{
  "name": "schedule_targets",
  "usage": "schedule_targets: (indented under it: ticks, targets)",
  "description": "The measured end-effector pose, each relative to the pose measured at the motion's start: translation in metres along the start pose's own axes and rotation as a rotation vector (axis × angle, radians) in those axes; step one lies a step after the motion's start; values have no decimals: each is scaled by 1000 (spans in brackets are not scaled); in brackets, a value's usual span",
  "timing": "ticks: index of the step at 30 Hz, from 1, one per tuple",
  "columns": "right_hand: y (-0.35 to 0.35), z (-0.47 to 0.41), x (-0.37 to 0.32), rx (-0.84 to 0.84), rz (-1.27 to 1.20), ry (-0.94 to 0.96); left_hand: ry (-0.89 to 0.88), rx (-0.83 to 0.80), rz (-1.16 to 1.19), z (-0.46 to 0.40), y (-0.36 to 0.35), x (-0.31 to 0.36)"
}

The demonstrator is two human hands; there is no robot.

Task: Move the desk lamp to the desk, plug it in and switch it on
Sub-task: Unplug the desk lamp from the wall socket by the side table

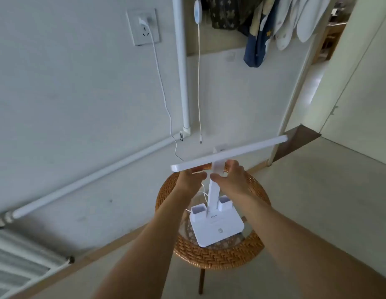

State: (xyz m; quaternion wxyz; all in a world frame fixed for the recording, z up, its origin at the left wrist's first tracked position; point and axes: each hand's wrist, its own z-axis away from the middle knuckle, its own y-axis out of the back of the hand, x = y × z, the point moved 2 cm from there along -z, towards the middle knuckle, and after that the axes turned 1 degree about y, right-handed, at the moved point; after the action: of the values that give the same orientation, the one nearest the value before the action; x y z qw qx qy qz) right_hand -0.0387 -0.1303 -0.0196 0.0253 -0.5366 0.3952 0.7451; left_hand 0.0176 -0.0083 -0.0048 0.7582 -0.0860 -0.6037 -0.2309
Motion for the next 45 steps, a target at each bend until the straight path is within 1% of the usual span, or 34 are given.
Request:
schedule_targets:
  ticks: [3,6,9,11,17,21,29,33,36,37,40,43,45]
  targets:
    - [-2,-4,-2,-12,56,1,34,-1,-12,5,4,4]
    - [-11,-10,-2,-13,-1,1,33,-43,10,6,4,7]
    - [-18,-16,-3,47,-71,30,30,-77,-9,0,3,7]
    - [-20,-19,-3,66,-64,41,26,-83,-9,-4,4,7]
    - [-19,-29,-14,86,123,101,-13,-152,18,-17,7,19]
    - [-18,-39,-24,50,263,153,47,-144,30,-26,12,28]
    - [-10,-55,-49,40,275,184,141,-141,80,-47,22,56]
    - [-6,-67,-72,48,303,227,100,-130,72,-55,33,82]
    - [-6,-77,-84,60,308,252,75,-131,128,-59,50,104]
    - [-3,-77,-89,70,321,259,59,-117,153,-60,58,111]
    - [6,-79,-117,74,348,285,-66,-2,138,-79,91,140]
    - [13,-87,-136,90,306,259,-106,110,143,-98,119,172]
    - [17,-91,-149,107,281,284,-139,156,133,-106,131,194]
